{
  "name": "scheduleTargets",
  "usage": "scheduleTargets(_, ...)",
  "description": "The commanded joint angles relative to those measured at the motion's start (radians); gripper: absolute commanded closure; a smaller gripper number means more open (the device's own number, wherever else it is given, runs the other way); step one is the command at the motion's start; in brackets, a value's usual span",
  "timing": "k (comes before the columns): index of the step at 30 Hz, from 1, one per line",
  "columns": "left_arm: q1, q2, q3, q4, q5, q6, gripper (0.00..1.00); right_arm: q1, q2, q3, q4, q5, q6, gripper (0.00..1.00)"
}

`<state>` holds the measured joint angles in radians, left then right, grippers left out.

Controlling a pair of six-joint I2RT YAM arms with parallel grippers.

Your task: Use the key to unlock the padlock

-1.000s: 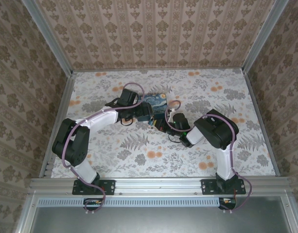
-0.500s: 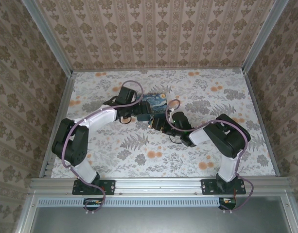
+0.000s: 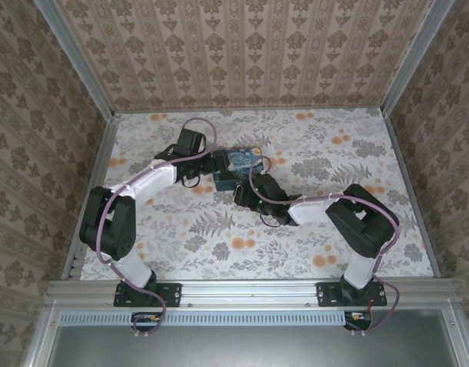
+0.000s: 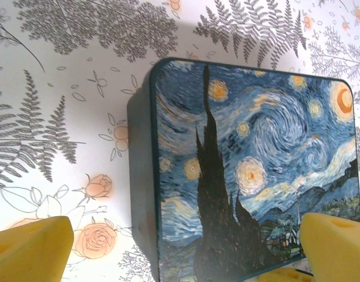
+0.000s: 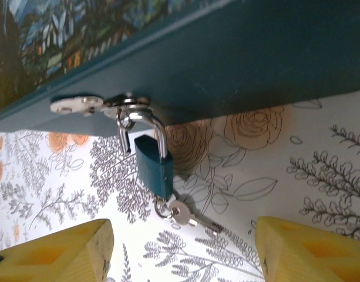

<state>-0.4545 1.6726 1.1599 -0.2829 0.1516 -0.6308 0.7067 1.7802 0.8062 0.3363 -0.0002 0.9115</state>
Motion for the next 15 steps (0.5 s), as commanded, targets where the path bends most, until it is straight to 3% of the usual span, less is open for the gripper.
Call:
scheduleTargets(1, 0.025, 0.003, 0.029, -0.019, -0.004, 0.023, 0.0, 0.013, 0.039, 0.047, -0.072, 0.058, -0.021, 0.34)
scheduleTargets(15, 0.03, 0.027, 0.023, 0.0, 0.008, 0.014, 0.0, 0.047, 0.138, 0.194, -0.177, 0.079, -0.067, 0.38)
